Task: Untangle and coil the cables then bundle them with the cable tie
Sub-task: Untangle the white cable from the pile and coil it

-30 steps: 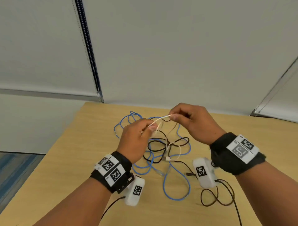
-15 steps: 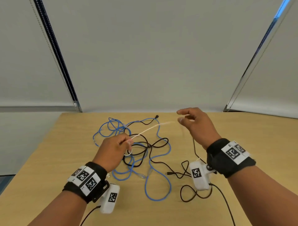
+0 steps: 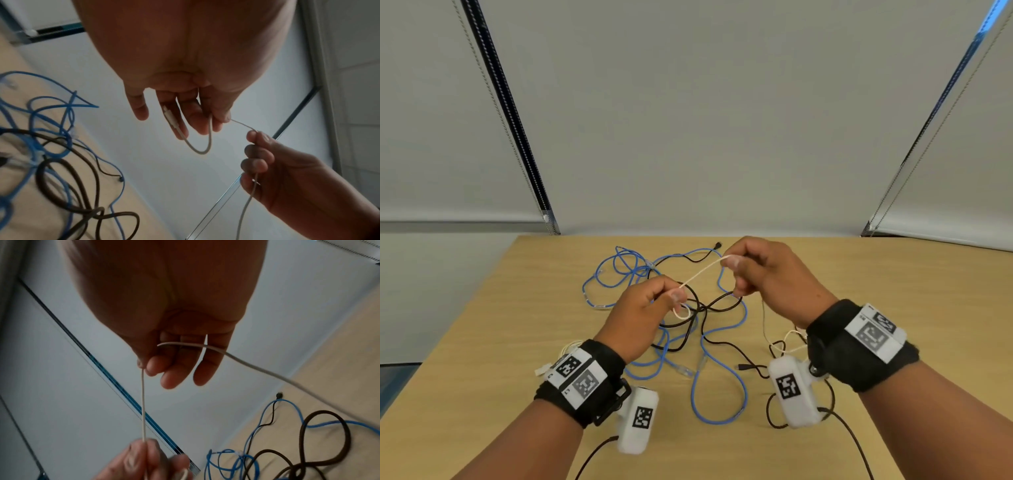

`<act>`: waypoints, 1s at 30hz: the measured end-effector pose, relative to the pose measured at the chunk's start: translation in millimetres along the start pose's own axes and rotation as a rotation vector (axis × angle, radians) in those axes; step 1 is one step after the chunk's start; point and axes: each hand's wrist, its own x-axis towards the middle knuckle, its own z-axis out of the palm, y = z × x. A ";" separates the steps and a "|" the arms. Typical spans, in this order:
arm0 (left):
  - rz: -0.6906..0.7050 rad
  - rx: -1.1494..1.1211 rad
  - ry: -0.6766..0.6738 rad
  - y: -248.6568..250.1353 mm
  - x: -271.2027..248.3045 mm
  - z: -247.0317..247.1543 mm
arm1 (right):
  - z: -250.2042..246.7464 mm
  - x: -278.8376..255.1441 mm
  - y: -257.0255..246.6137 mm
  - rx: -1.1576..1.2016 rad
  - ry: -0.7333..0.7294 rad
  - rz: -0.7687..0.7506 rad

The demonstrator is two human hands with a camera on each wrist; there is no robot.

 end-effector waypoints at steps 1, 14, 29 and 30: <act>-0.002 0.003 -0.010 -2.5 -0.9 1.3 | -2.2 1.1 0.0 0.057 0.026 0.015; -0.043 -0.544 -0.008 15.0 -8.0 30.0 | -15.0 4.8 25.7 0.358 0.342 0.254; 0.057 -0.414 0.256 35.4 15.9 19.3 | 57.9 -55.6 33.6 -0.170 -0.118 0.136; 0.087 -0.201 0.198 31.9 13.0 22.3 | 56.5 -54.9 27.6 -0.191 -0.110 0.084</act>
